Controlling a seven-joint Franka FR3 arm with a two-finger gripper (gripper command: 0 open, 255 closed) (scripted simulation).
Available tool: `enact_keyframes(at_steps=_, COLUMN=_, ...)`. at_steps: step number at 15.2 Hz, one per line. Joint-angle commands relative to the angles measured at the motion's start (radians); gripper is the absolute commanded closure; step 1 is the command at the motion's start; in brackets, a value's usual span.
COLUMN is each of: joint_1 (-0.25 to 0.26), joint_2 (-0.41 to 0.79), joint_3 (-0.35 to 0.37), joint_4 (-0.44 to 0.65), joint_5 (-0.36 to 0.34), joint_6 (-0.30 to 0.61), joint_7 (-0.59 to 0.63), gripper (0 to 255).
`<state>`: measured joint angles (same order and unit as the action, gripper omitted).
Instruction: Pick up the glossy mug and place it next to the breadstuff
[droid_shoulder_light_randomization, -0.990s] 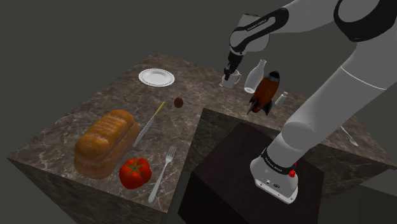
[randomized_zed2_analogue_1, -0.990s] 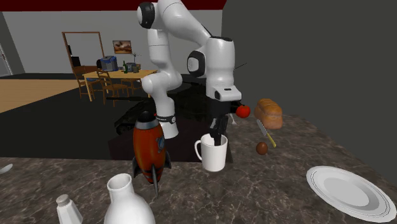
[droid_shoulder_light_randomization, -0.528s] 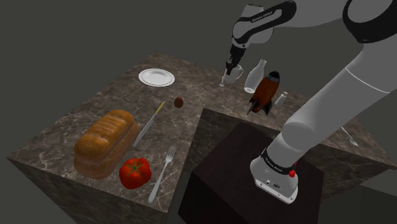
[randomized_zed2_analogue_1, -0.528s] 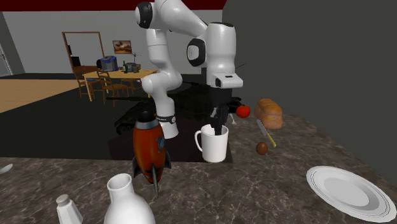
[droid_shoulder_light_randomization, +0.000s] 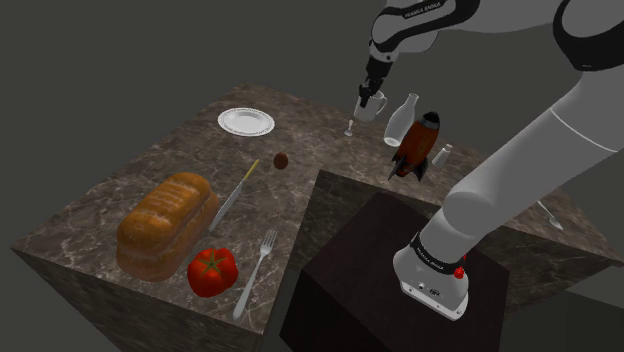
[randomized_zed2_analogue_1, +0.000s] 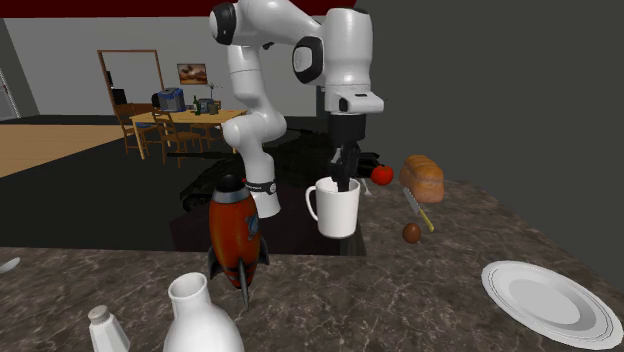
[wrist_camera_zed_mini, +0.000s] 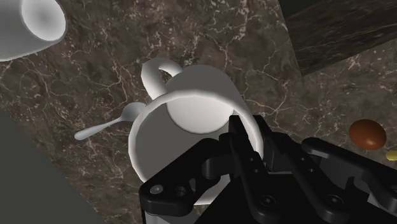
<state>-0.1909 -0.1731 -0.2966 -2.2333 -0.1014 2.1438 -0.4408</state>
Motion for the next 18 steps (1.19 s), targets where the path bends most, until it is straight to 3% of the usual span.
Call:
enact_keyframes(at_steps=1, joint_1=0.0, joint_2=-0.005, joint_3=0.001, joint_4=0.021, joint_5=0.0, joint_6=-0.026, joint_7=-0.001, gripper=255)
enact_keyframes(at_steps=5, joint_1=0.001, joint_2=-0.021, joint_3=0.004, joint_4=0.059, joint_5=-0.002, joint_6=-0.08, joint_7=0.0, gripper=255)
enact_keyframes(at_steps=18, joint_1=0.123, joint_2=-0.153, joint_3=0.222, joint_4=-0.077, joint_5=0.008, joint_6=-0.099, joint_7=0.334, gripper=255)
